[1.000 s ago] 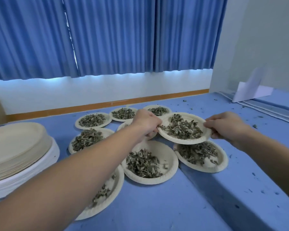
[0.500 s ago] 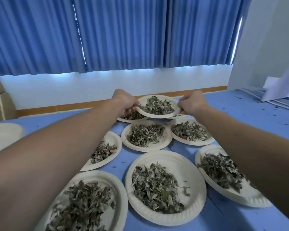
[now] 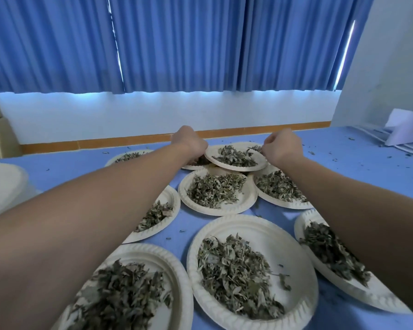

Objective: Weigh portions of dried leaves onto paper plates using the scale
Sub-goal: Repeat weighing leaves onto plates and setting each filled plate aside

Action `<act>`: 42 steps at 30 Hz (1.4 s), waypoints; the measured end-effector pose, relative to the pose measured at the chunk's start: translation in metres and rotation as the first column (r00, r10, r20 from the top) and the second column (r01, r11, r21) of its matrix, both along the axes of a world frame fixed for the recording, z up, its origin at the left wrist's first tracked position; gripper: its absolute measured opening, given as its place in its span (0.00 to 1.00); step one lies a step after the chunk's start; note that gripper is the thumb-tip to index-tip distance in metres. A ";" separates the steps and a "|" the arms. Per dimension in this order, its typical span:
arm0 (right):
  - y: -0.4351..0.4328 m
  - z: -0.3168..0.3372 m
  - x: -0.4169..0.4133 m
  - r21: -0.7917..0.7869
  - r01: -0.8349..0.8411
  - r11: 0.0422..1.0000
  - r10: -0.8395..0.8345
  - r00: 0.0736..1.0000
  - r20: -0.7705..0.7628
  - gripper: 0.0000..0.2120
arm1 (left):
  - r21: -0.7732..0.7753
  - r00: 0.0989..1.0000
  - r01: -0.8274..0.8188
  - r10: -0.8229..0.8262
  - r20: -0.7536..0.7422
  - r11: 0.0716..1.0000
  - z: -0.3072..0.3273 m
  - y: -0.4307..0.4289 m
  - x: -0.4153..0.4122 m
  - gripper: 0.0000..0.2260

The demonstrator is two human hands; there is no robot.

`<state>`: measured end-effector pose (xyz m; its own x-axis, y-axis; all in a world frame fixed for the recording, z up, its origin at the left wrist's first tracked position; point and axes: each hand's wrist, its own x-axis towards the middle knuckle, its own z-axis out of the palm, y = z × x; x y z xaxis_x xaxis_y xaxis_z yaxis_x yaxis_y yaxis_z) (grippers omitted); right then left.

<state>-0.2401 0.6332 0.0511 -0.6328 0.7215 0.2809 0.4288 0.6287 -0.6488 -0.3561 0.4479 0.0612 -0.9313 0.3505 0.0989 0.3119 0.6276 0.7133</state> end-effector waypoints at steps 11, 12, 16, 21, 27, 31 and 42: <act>-0.208 0.057 0.050 0.227 -0.490 0.842 0.516 0.854 -0.070 0.08 | -0.217 0.908 0.117 -0.193 -0.371 0.969 0.056 -0.146 0.107 0.10; -0.227 0.063 0.055 0.226 -0.523 0.822 0.551 0.830 -0.084 0.08 | -0.239 0.900 0.111 -0.200 -0.387 0.965 0.063 -0.171 0.113 0.08; -0.299 0.078 0.073 0.290 -0.684 0.669 0.726 0.685 -0.060 0.08 | -0.282 0.874 0.091 -0.212 -0.437 0.955 0.076 -0.282 0.130 0.07; -0.380 0.076 0.077 0.409 -0.842 0.352 0.852 0.469 0.233 0.09 | -0.441 0.866 0.091 -0.290 -0.408 0.893 0.054 -0.394 0.152 0.14; -0.418 0.065 0.071 0.499 -0.853 0.154 0.694 0.453 0.560 0.12 | -0.581 0.816 0.189 -0.456 -0.356 0.792 0.036 -0.438 0.148 0.11; -0.415 0.068 0.073 0.492 -0.859 0.143 0.649 0.457 0.609 0.14 | -0.583 0.778 0.252 -0.519 -0.352 0.773 0.039 -0.436 0.144 0.13; -0.415 0.065 0.072 0.689 -0.692 -0.213 0.509 0.524 0.683 0.12 | -0.672 0.651 0.118 -0.568 -0.503 0.731 0.037 -0.445 0.138 0.15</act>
<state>-0.1684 0.2180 0.1157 -0.6919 -0.7097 0.1328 -0.5323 0.6257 0.5702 -0.2178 0.0032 0.0981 -0.4905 0.8228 0.2869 0.8122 0.5510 -0.1917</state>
